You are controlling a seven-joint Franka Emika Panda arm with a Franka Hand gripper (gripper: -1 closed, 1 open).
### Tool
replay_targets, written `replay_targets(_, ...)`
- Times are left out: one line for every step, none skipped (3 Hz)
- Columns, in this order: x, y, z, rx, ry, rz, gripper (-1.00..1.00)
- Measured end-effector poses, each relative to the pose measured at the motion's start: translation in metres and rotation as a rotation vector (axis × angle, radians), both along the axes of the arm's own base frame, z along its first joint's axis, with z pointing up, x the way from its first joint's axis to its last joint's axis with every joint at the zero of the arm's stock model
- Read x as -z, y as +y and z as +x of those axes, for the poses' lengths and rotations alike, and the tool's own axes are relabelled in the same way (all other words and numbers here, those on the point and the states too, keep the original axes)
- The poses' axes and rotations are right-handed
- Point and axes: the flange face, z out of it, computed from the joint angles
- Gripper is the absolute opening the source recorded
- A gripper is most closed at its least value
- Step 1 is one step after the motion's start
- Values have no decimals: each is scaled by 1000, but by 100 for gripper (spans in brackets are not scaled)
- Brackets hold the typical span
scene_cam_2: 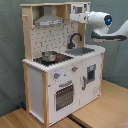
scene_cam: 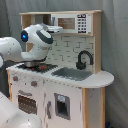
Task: Play with the kitchen
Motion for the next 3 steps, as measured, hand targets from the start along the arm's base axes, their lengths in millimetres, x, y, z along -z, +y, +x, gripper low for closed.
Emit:
replay_targets(2,-6,-13,-35,-13,-3,-100)
replay_targets(2,-13,-27,-59,-19,-3,-100)
replay_targets(3,-16,-27,-56,-15,0,-100)
